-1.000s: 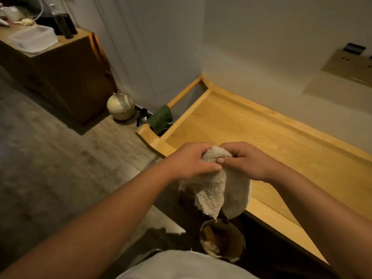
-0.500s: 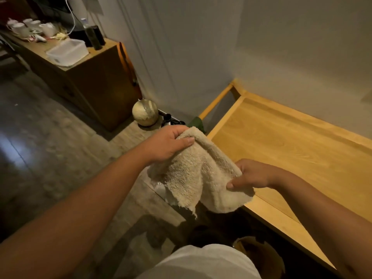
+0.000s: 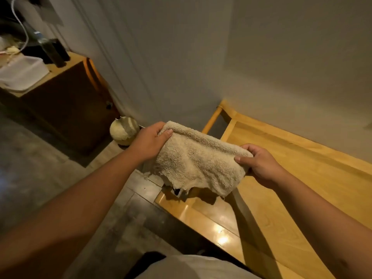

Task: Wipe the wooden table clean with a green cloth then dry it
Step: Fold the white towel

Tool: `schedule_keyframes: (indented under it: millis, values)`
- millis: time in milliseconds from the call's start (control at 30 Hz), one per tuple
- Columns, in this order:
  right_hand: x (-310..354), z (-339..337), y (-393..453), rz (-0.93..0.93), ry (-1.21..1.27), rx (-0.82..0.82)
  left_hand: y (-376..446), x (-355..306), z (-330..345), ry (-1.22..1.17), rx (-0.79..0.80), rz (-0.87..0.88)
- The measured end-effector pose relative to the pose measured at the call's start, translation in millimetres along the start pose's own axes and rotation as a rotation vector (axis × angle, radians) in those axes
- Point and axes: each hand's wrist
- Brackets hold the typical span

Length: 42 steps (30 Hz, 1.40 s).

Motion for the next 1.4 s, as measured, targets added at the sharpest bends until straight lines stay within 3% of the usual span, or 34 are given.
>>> schedule_keyframes:
  millis: [200,533,700,833,900,1000,1067,1133,1200,1300,1400]
  values:
    - [-5.5,-2.1,65.5,0.022,0.022,-0.261,88.1,14.4,12.4,-0.027,0.072,-0.046]
    - [-60.3,-9.4,176.3,0.212,-0.296,-0.634,236.4,43.3,75.3,-0.001,0.358,-0.134]
    - [-97.3,-8.2,217.0,0.317,-0.536,-0.711,285.2,60.9,110.0,-0.009,0.438,-0.222]
    - [-118.3,-3.9,231.3,0.340,-0.595,-0.796,304.0,70.0,133.8,-0.067,0.479,-0.402]
    - [-119.9,2.2,231.4,0.372,-0.604,-0.820,305.8,74.0,142.4,0.021,0.510,-0.453]
    - [-114.5,29.2,223.3,0.429,-0.758,-0.868,291.1,78.2,147.9,0.163,0.522,-0.424]
    - [-107.7,61.8,218.3,0.298,-0.816,-0.810,272.2,78.2,152.2,0.089,0.605,-0.300]
    - [-105.5,96.8,216.7,0.157,-0.731,-0.601,253.9,77.0,158.6,0.012,0.728,-0.191]
    - [-108.3,124.7,217.3,0.135,-0.495,-0.464,240.1,72.7,161.5,-0.162,0.817,-0.261]
    - [-108.9,140.6,226.7,0.200,0.013,-0.530,230.9,64.6,161.0,-0.311,0.839,-0.403]
    - [-116.1,134.0,237.1,0.202,0.191,-0.568,226.6,53.8,157.8,-0.159,0.807,-0.316]
Point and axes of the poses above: each hand's wrist, its own y-axis towards the middle knuckle, its own z-axis out of the palm, x = y × z, and after that the axes turned 12 degrees about -z, right-handed
